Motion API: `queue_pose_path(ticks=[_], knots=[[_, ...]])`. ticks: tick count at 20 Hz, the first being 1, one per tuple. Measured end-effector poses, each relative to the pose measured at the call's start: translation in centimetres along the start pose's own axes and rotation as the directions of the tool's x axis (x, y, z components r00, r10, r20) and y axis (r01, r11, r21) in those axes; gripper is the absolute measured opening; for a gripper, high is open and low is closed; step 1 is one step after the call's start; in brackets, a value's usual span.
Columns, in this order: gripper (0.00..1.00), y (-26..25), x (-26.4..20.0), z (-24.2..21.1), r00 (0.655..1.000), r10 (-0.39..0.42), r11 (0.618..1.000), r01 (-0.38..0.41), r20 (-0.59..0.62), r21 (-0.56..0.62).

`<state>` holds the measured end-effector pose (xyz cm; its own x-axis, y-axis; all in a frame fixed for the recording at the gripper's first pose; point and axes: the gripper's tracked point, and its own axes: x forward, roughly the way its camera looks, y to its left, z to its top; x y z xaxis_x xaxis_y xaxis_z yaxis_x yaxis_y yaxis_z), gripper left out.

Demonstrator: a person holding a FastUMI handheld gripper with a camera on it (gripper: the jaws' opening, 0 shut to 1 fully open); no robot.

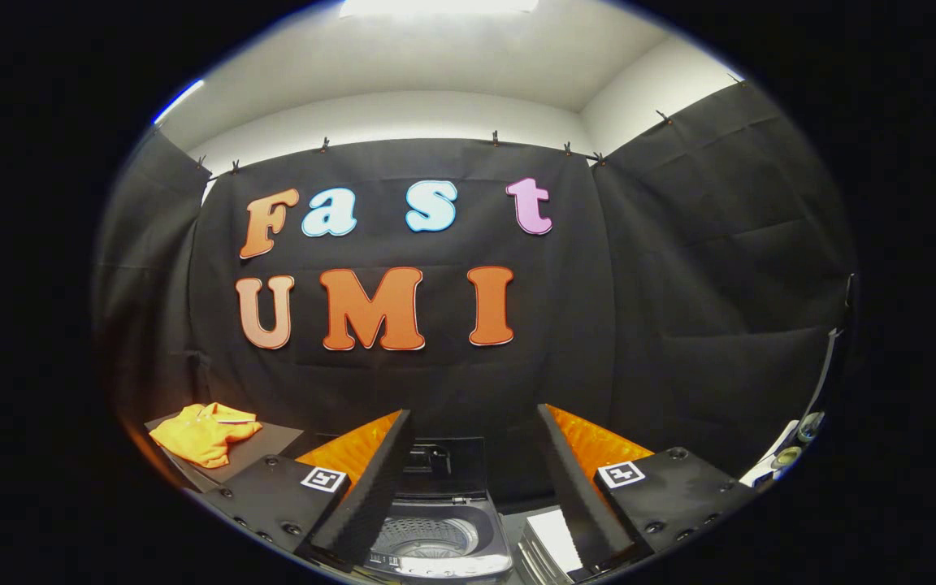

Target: Put the clothes into the washing machine and then close the washing machine lid.

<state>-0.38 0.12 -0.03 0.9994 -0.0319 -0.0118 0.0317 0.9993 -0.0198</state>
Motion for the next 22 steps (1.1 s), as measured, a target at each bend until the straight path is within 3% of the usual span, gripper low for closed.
queue_pose_path(ticks=[17,22], knots=[[0.97,0.9,0.9,0.3,0.998,-0.056,0.998,0.056,0.009,0.037],[0.97,2.1,1.2,0.0,0.997,-0.073,0.997,0.073,0.004,-0.01]])
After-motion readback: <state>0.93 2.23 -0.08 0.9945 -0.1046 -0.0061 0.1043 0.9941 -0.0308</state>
